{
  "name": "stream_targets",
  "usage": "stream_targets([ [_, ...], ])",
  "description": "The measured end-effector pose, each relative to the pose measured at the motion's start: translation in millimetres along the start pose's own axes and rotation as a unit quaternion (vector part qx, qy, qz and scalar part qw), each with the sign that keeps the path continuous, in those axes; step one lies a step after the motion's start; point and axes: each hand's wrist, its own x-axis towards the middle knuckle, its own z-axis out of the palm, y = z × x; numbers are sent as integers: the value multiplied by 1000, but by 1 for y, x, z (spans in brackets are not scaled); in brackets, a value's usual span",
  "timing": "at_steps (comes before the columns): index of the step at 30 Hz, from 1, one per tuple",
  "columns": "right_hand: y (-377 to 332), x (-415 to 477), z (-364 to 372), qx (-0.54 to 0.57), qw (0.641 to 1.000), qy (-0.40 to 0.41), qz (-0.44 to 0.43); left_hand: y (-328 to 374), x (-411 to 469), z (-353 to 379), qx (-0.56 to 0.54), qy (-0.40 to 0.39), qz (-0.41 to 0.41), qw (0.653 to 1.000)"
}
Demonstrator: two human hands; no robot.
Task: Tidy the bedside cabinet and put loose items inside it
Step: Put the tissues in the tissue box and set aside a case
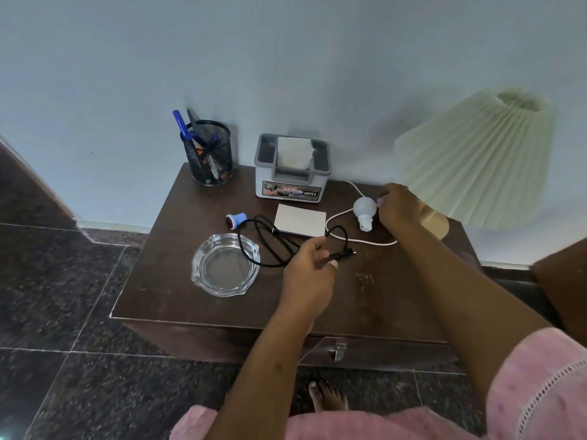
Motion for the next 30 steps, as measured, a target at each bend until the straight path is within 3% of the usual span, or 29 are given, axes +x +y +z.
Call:
stream_targets([
  [8,9,-76,-26,101,985,101,-98,1,-13,8,55,-45,-4,997],
  [12,37,-121,-42,49,996,19,-75,0,-20,12,99,-69,-10,993],
  [15,56,-145,-48,-117,993,0,-30,0,-21,13,115,-74,-11,991],
  [19,63,-158,-52,-190,982,-8,7,1,-22,14,125,-73,-15,989],
  [25,48,-163,-49,-166,986,-21,4,1,-18,9,120,-71,-19,990],
  [30,-26,-152,-33,-76,991,-25,-106,14,-6,-21,21,13,4,1000],
])
